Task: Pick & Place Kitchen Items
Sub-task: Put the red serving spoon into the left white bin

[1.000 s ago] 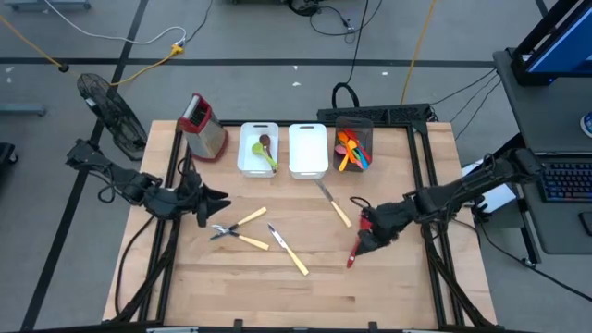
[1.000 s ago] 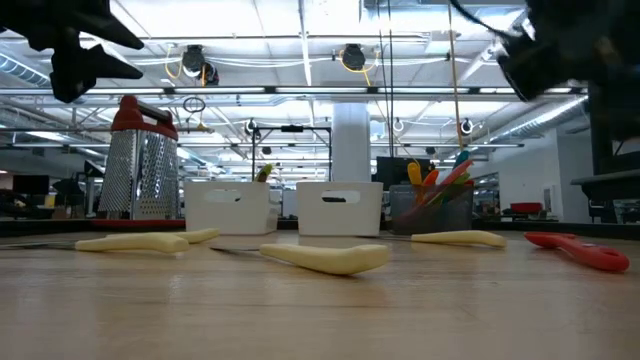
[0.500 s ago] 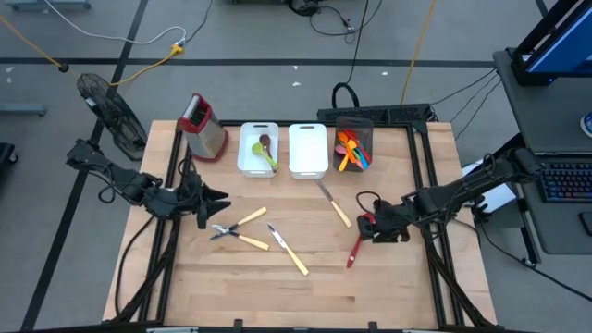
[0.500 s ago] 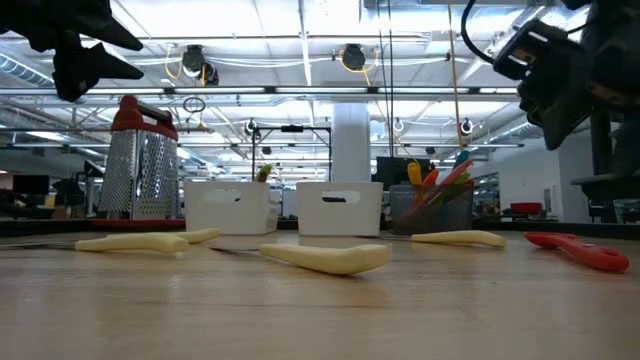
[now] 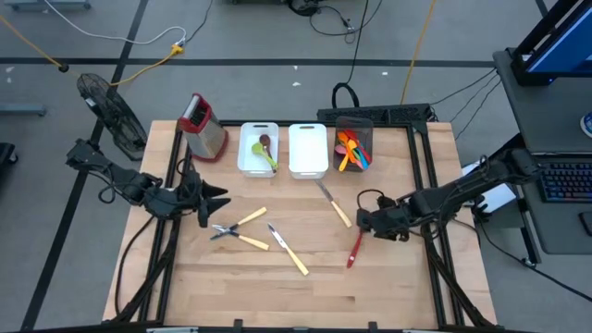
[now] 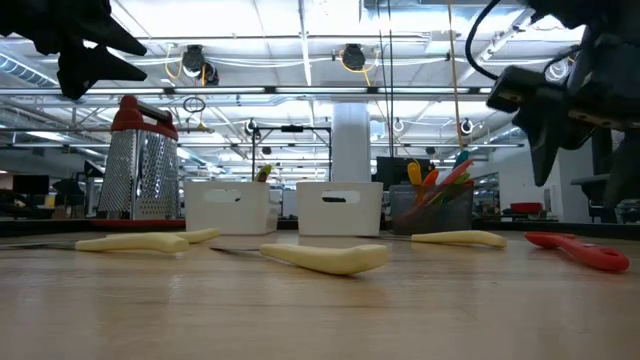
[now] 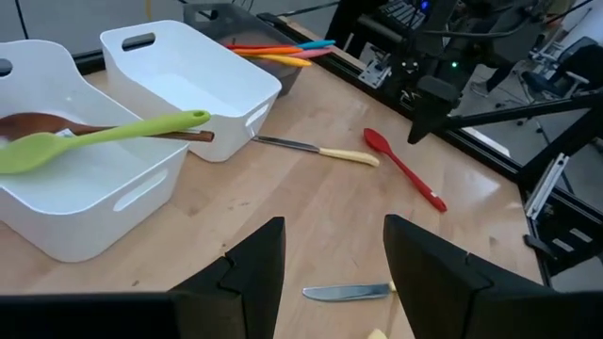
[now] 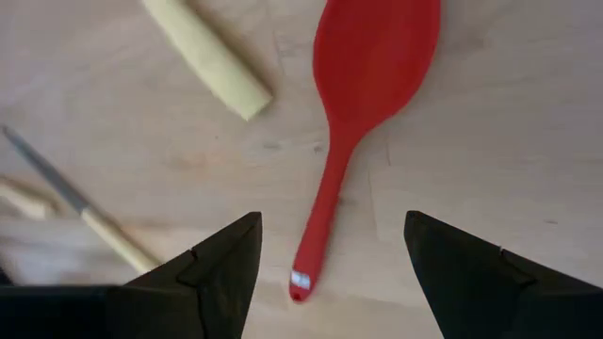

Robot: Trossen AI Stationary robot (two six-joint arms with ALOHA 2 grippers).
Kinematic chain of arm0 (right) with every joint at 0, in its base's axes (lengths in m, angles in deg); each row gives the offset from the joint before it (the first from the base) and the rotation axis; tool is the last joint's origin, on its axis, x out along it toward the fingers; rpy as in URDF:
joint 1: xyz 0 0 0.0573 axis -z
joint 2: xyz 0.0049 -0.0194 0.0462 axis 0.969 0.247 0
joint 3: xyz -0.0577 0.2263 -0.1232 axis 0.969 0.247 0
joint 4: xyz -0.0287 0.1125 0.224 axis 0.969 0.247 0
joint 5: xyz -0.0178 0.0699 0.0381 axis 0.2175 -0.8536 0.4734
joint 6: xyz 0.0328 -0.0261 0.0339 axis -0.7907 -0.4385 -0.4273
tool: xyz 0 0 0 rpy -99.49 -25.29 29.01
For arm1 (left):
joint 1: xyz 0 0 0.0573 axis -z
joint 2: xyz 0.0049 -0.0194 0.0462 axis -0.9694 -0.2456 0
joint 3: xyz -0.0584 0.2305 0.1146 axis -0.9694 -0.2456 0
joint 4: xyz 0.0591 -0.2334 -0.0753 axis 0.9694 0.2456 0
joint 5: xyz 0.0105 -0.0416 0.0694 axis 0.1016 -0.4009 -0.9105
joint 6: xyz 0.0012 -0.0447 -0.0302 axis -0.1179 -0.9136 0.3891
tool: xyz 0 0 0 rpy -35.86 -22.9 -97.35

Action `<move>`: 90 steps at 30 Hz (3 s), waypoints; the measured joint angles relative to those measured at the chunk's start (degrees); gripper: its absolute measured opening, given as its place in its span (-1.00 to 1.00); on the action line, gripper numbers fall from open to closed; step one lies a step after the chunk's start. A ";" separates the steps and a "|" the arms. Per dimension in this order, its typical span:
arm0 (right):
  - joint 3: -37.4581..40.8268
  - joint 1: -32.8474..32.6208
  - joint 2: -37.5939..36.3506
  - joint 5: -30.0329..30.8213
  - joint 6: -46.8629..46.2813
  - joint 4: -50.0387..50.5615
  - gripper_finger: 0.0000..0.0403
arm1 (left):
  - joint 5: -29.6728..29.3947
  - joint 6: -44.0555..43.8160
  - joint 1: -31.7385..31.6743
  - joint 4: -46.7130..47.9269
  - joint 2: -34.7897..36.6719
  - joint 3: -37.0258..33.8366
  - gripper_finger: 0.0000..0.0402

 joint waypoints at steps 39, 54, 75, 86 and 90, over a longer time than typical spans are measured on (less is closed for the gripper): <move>-0.09 1.00 21.09 1.31 -5.21 6.38 -0.51 | 3.46 0.51 -0.04 0.50 0.01 0.00 -0.07; 0.05 1.00 19.62 1.38 -1.51 7.26 -0.88 | 3.50 0.29 -0.04 0.39 0.00 0.00 -0.07; 0.22 1.11 0.86 25.91 14.02 -21.98 -0.89 | 6.33 3.66 -0.10 0.29 -0.07 0.00 -0.07; 0.09 3.57 7.29 33.78 35.36 -55.25 -0.89 | 8.19 -0.08 -0.14 -7.37 -2.63 0.00 -0.07; 0.09 5.07 10.57 29.56 40.11 -64.15 -0.89 | 9.03 -3.00 -0.13 -15.14 -6.78 0.00 -0.07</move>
